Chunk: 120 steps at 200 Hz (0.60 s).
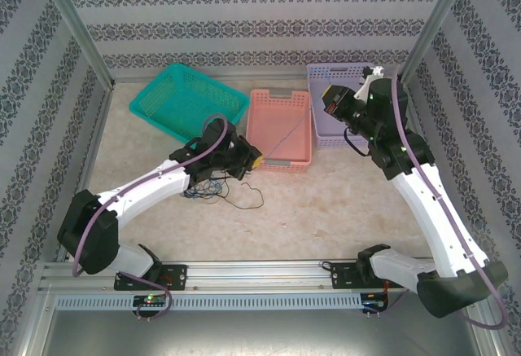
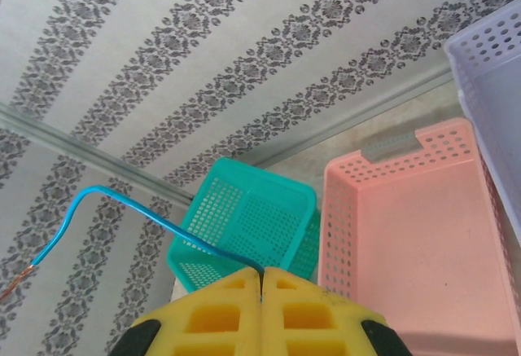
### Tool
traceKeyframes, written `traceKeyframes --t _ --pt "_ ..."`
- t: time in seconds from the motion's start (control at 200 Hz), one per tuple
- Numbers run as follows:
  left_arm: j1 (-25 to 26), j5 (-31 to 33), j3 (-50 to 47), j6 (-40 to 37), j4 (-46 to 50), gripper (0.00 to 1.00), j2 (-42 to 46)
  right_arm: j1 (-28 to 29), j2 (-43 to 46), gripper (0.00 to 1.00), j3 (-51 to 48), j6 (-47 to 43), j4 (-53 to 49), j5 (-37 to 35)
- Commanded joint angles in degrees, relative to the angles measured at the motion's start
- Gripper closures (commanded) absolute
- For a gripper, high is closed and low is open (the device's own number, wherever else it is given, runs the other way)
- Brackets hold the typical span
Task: Untangle the cables
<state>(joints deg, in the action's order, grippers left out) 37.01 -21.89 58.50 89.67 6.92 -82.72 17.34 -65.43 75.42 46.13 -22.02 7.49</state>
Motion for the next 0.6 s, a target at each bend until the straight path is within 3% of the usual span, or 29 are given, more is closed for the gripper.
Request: traceKeyframes --t 0.0,0.04,0.095,0.165,0.235,0.36,0.595 --pt "1.85 -3.17 1.81 2.46 -5.38 1.00 -1.62 -1.35 -2.50 1.00 4.25 -1.81 0.57 -2.58" --pt "1.92 -3.66 3.12 1.81 -4.62 0.95 -2.02 -1.67 -3.22 1.00 5.33 -3.17 -0.47 -2.79" --pt "1.85 -2.95 4.66 0.20 -3.17 0.76 -1.50 -2.50 -3.93 1.00 6.54 -5.17 -1.56 -2.15" --pt "1.69 -1.11 6.56 -2.11 -0.28 0.44 -0.16 -3.97 -4.74 1.00 8.75 -8.12 -4.47 -1.48" --pt "1.19 -1.27 8.28 -5.09 0.13 0.27 0.61 -5.59 -5.14 1.00 10.84 -11.53 -7.40 -1.09" --pt "-0.30 -2.53 11.97 -9.91 4.79 0.20 1.47 -7.50 -5.76 1.00 14.61 -17.81 -12.99 -2.78" --pt "-2.97 1.79 19.16 -22.88 22.51 0.19 4.35 -13.43 -8.45 1.00 17.91 -22.07 -17.62 -5.31"
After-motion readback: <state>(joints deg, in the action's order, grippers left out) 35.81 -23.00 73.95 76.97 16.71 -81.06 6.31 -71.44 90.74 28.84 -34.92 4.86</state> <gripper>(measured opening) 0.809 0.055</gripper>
